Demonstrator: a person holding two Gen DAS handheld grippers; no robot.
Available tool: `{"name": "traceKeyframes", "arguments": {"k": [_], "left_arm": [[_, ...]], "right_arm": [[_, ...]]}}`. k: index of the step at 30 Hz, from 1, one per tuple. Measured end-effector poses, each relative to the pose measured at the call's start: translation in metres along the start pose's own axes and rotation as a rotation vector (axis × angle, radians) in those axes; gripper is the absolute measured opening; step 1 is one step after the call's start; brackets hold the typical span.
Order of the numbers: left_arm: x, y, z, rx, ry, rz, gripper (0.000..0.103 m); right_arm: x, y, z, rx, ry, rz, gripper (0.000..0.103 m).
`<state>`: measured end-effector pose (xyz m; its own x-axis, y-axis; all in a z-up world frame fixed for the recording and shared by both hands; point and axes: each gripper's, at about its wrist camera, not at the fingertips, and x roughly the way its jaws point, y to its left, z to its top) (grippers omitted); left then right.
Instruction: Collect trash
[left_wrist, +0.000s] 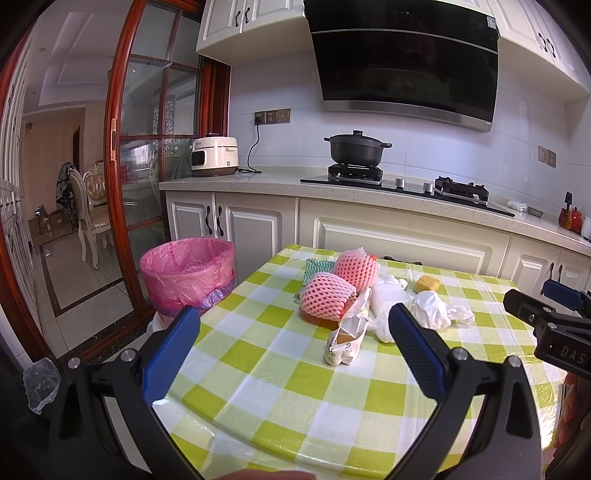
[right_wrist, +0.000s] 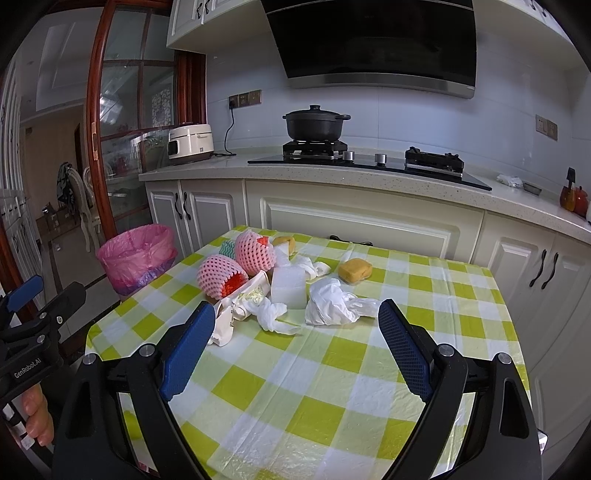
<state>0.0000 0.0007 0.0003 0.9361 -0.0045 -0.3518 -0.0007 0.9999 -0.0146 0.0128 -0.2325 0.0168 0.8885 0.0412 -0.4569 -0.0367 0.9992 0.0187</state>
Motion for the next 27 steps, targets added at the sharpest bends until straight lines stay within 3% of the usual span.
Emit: {"name": "traceKeyframes", "arguments": {"k": [27], "left_arm": [[-0.0002,-0.0001,0.0002,-0.002,-0.001,0.000,0.099]], "right_arm": [[0.0005,-0.0009,0.0001,0.004,0.001,0.005,0.085]]}}
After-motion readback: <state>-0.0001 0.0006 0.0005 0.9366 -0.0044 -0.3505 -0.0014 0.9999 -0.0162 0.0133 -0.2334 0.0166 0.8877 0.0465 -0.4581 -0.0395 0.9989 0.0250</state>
